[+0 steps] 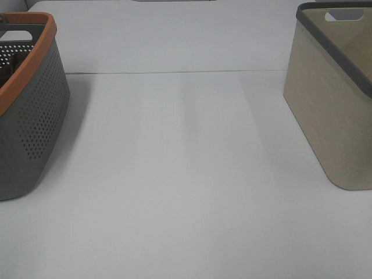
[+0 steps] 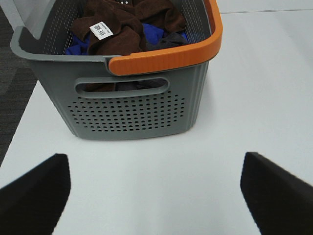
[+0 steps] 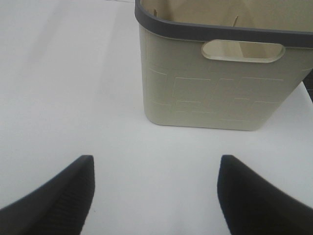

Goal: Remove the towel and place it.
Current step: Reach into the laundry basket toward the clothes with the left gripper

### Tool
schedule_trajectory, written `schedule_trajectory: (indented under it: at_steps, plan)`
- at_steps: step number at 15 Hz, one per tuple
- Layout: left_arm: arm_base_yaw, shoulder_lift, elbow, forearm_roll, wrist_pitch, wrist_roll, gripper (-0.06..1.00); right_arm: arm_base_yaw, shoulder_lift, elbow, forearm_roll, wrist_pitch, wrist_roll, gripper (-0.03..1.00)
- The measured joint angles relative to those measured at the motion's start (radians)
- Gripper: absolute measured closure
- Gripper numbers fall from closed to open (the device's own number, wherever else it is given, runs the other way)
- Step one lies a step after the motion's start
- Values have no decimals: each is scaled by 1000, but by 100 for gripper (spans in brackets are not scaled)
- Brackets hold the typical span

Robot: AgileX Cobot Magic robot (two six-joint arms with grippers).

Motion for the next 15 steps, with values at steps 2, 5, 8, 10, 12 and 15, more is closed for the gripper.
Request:
schedule_trajectory:
  at_steps: [2, 5, 8, 10, 12, 15]
  plan:
    - [0, 0, 0, 0, 0, 0, 5, 0, 0, 0, 0, 0, 0, 29]
    - [0, -1, -16, 1, -17, -14, 5, 0, 0, 0, 0, 0, 0, 29]
    - [0, 122, -37, 21, -207, -18, 6, 0, 0, 0, 0, 0, 0, 29]
    - [0, 254, -37, 20, -355, -21, 8, 0, 0, 0, 0, 0, 0, 29]
    - [0, 428, -37, 0, -522, -31, 11, 0, 0, 0, 0, 0, 0, 29]
    - [0, 682, -70, -57, -724, -98, 12, 0, 0, 0, 0, 0, 0, 29]
